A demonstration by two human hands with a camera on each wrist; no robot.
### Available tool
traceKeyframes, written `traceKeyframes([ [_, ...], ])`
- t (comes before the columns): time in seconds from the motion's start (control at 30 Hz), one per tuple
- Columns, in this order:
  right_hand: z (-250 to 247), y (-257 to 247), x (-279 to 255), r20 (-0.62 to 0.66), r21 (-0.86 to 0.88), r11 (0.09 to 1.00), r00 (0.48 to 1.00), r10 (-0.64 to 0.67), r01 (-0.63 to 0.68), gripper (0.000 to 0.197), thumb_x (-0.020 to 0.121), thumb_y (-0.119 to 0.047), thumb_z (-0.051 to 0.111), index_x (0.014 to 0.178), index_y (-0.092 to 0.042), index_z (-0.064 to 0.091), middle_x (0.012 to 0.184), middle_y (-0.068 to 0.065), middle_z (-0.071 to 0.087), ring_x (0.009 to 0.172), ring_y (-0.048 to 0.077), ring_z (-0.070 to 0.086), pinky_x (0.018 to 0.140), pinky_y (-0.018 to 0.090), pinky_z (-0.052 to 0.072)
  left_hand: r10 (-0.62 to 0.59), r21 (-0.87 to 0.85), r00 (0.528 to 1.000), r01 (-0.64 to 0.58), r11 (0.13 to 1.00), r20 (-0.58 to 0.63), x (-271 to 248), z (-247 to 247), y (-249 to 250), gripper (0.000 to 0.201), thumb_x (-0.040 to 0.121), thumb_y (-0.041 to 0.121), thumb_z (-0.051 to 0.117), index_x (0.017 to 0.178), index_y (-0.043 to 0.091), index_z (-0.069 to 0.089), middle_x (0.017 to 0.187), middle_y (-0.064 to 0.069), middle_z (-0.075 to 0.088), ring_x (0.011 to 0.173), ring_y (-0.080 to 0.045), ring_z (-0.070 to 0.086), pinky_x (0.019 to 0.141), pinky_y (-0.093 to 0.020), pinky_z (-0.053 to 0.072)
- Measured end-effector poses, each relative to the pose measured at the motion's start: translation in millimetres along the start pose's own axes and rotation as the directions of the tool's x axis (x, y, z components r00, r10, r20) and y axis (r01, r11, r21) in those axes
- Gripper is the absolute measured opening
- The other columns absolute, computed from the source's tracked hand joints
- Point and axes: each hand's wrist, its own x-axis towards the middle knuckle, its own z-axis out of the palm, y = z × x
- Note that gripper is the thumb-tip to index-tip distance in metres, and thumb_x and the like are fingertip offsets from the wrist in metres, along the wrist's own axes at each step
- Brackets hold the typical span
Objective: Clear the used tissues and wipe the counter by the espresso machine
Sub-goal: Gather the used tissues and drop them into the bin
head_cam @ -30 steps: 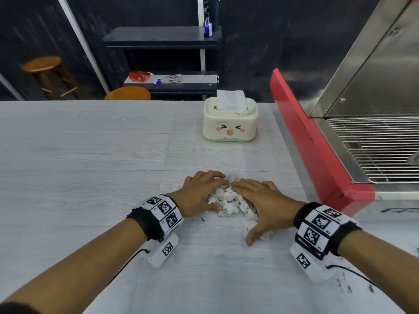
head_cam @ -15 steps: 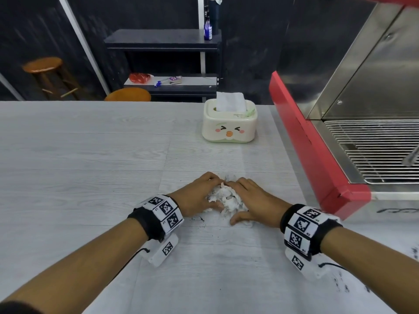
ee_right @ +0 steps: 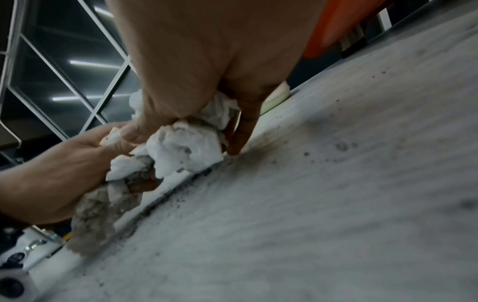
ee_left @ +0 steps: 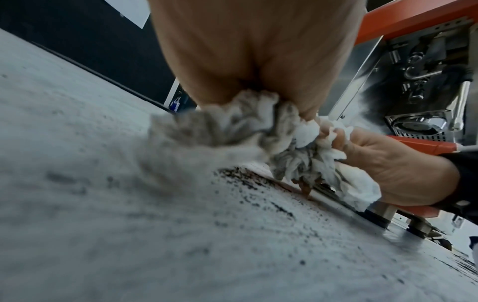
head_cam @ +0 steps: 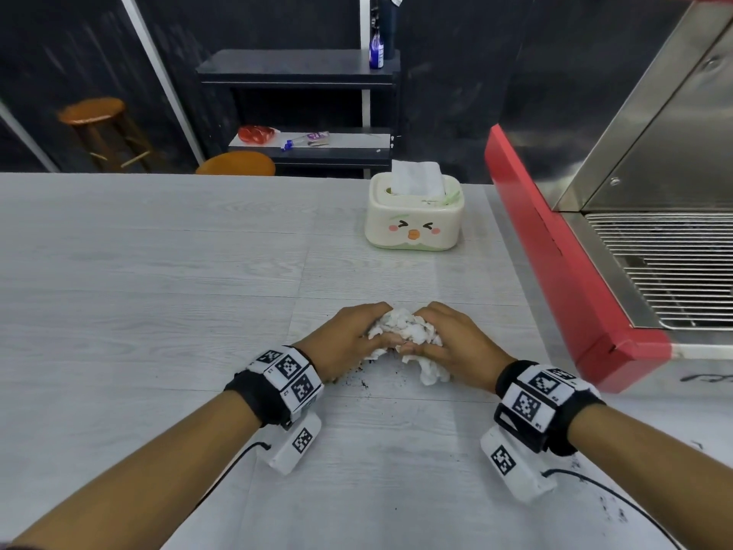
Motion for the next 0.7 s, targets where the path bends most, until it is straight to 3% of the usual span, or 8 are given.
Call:
traceKeyframes([
  [0.07, -4, -5, -1, -0.037, 0.005, 1.000, 0.999, -0.010, 0.010, 0.036, 0.080, -0.045, 0.067, 0.099, -0.016, 0.061, 0.097, 0.000, 0.053, 0.088, 0.010, 0.052, 0.074, 0.009, 0.038, 0.024, -0.013, 1.000, -0.024, 1.000, -0.016, -3, -3, 3, 0.025, 0.090, 0.037, 0.055, 0.107, 0.018, 0.056, 0.098, 0.000, 0.065, 0.091, -0.014, 0.061, 0.081, -0.033, 0.051],
  [0.13, -9, -13, -3, -0.071, 0.026, 0.999, 0.997, -0.019, 0.021, 0.039, 0.079, -0.048, 0.066, 0.099, -0.015, 0.061, 0.097, 0.000, 0.057, 0.089, 0.010, 0.054, 0.076, 0.014, 0.041, 0.051, -0.029, 0.998, -0.052, 0.998, -0.043, -6, -5, 8, 0.019, 0.091, 0.037, 0.053, 0.103, 0.022, 0.054, 0.094, 0.005, 0.064, 0.087, -0.010, 0.060, 0.078, -0.030, 0.050],
  [0.2, -15, -23, -10, -0.099, 0.120, 0.993, 0.995, -0.007, 0.019, 0.042, 0.077, -0.052, 0.063, 0.097, -0.015, 0.061, 0.091, 0.001, 0.064, 0.084, 0.011, 0.059, 0.072, 0.021, 0.047, 0.081, -0.034, 0.994, -0.083, 0.996, -0.077, -10, -6, 17, 0.019, 0.092, 0.038, 0.049, 0.104, 0.024, 0.051, 0.092, 0.010, 0.062, 0.084, -0.003, 0.058, 0.075, -0.023, 0.049],
  [0.27, -20, -32, -17, -0.132, 0.222, 0.975, 0.991, 0.003, 0.027, 0.043, 0.075, -0.052, 0.062, 0.097, -0.015, 0.061, 0.087, -0.002, 0.069, 0.079, 0.007, 0.063, 0.067, 0.018, 0.049, 0.098, -0.044, 0.989, -0.104, 0.994, -0.108, -14, -5, 26, 0.023, 0.091, 0.042, 0.046, 0.106, 0.025, 0.048, 0.089, 0.015, 0.061, 0.080, 0.002, 0.057, 0.071, -0.016, 0.046],
  [0.33, -22, -38, -25, -0.166, 0.255, 0.966, 0.986, 0.004, 0.039, 0.041, 0.076, -0.050, 0.061, 0.097, -0.015, 0.062, 0.086, -0.004, 0.069, 0.076, 0.002, 0.063, 0.066, 0.014, 0.047, 0.109, -0.058, 0.985, -0.118, 0.991, -0.137, -17, -4, 34, 0.024, 0.092, 0.043, 0.044, 0.105, 0.024, 0.047, 0.085, 0.011, 0.062, 0.074, 0.001, 0.056, 0.067, -0.017, 0.046],
  [0.47, -26, -44, -46, -0.223, 0.266, 0.964, 0.974, 0.035, 0.027, 0.043, 0.075, -0.053, 0.060, 0.095, -0.015, 0.061, 0.084, -0.003, 0.069, 0.074, 0.005, 0.062, 0.064, 0.016, 0.047, 0.148, -0.049, 0.977, -0.157, 0.986, -0.151, -21, 4, 50, 0.030, 0.093, 0.041, 0.043, 0.101, 0.013, 0.052, 0.083, -0.003, 0.065, 0.072, -0.009, 0.057, 0.066, -0.024, 0.045],
  [0.6, -29, -43, -75, -0.270, 0.245, 0.970, 0.961, 0.063, 0.005, 0.039, 0.078, -0.050, 0.060, 0.093, -0.014, 0.061, 0.079, -0.005, 0.066, 0.067, -0.002, 0.057, 0.060, 0.011, 0.042, 0.187, -0.049, 0.975, -0.194, 0.980, -0.122, -24, 20, 67, 0.034, 0.092, 0.046, 0.040, 0.097, 0.016, 0.054, 0.080, 0.002, 0.064, 0.071, -0.009, 0.057, 0.066, -0.025, 0.046],
  [0.7, -31, -37, -104, -0.320, 0.221, 0.975, 0.942, 0.100, -0.028, 0.031, 0.082, -0.045, 0.062, 0.090, -0.015, 0.060, 0.074, -0.006, 0.065, 0.064, 0.000, 0.055, 0.059, 0.016, 0.044, 0.216, -0.051, 0.971, -0.222, 0.974, -0.102, -24, 40, 83, 0.027, 0.091, 0.048, 0.041, 0.086, 0.024, 0.052, 0.069, 0.010, 0.056, 0.062, -0.003, 0.049, 0.059, -0.018, 0.040],
])
